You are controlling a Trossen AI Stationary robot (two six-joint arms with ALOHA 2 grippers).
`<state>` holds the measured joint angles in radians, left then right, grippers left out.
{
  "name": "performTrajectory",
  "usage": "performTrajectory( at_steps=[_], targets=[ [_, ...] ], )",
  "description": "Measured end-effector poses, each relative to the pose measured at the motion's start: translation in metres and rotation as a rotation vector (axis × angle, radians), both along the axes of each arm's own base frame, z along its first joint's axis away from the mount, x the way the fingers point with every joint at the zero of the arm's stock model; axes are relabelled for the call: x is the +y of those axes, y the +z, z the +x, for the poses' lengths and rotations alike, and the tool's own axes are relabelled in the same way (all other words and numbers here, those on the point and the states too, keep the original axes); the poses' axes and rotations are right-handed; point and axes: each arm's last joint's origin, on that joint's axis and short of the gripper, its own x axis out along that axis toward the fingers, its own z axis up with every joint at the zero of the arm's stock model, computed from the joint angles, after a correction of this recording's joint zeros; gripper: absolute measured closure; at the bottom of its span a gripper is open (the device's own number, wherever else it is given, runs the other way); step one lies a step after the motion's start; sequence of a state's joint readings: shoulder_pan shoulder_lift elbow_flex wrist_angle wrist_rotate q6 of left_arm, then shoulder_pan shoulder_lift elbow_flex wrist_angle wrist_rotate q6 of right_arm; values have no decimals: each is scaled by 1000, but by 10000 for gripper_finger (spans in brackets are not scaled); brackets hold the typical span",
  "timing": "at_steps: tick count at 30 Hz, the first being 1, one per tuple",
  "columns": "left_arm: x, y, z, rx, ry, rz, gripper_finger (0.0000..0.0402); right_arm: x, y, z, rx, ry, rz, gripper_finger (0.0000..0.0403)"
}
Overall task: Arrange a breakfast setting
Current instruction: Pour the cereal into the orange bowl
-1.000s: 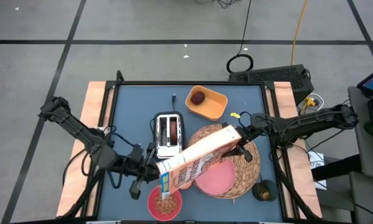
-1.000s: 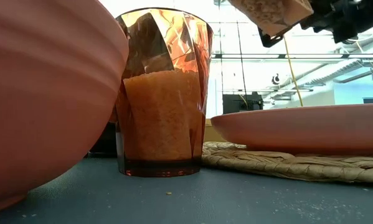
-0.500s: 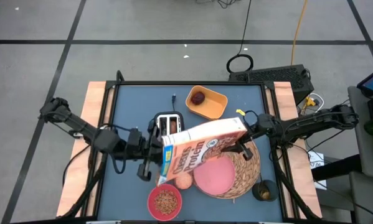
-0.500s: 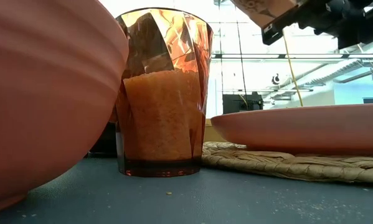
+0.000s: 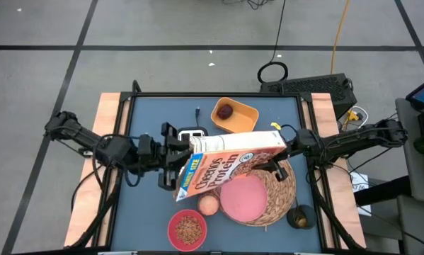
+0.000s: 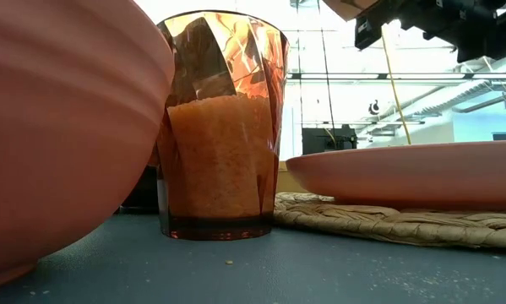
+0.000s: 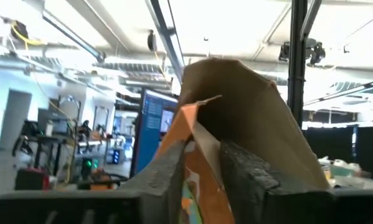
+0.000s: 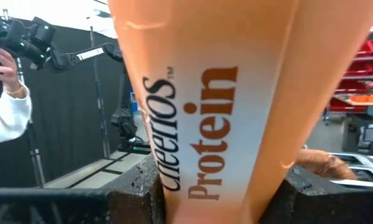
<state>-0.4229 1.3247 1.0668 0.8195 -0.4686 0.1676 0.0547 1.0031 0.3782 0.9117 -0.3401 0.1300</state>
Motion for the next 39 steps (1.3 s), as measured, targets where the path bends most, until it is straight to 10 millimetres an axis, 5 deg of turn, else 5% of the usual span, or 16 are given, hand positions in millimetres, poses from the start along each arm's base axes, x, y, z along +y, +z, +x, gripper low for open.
performTrajectory(
  at_steps=[13,22,28,39],
  targets=[
    [25,41,-54,-94,105,41,254,0,18,-5,-199,-5,-10,239],
    [39,41,-86,101,59,85,254,-4,31,-11,-363,-134,8,239],
    [34,19,-74,303,26,112,254,-8,41,-17,-478,-262,44,239],
    [18,-18,-14,414,63,159,254,-8,45,-20,-537,-272,35,239]
  ],
)
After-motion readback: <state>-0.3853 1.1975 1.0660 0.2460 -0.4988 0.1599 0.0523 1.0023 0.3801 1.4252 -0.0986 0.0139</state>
